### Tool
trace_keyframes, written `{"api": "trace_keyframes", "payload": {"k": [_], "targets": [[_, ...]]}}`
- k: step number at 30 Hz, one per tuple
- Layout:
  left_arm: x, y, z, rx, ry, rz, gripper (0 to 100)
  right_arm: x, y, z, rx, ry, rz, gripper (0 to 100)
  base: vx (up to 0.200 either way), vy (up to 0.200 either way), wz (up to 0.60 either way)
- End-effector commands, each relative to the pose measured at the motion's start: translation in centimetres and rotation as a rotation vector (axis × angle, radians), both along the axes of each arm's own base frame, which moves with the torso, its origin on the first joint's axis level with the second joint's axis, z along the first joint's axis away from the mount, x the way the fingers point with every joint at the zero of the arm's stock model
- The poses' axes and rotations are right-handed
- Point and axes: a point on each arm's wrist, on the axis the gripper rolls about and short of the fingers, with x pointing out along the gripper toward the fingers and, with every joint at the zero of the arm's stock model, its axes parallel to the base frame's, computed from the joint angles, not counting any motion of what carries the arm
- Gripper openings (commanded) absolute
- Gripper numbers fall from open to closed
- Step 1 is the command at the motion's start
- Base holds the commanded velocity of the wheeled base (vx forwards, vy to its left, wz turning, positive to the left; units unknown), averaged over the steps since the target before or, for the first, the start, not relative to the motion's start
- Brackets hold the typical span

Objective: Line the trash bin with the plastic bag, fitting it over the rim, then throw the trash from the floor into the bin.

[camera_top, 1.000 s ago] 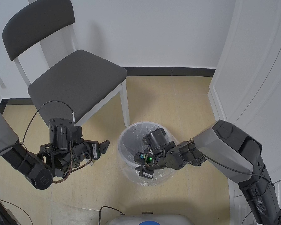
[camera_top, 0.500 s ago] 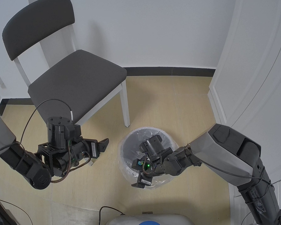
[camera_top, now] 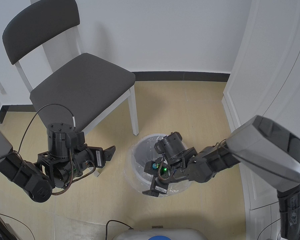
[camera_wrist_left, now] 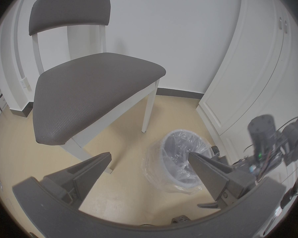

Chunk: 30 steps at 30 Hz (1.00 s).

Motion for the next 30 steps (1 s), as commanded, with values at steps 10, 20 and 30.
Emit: {"api": "trace_keyframes", "payload": {"k": [10, 20, 30], "targets": [[-0.3, 0.2, 0.8, -0.013, -0.023, -0.002, 100, -2.9, -10.8, 9.9, 0.226, -0.115, -0.308, 100, 0.000, 0.000, 0.00], [-0.8, -0.1, 0.6, -0.009, -0.013, -0.019, 100, -0.7, -16.7, 3.8, 0.307, -0.052, -0.865, 100, 0.000, 0.000, 0.00], [-0.6, -0.2, 0.4, -0.011, -0.009, -0.024, 100, 4.6, -19.9, -4.2, 0.247, 0.036, -1.218, 100, 0.000, 0.000, 0.00]]}}
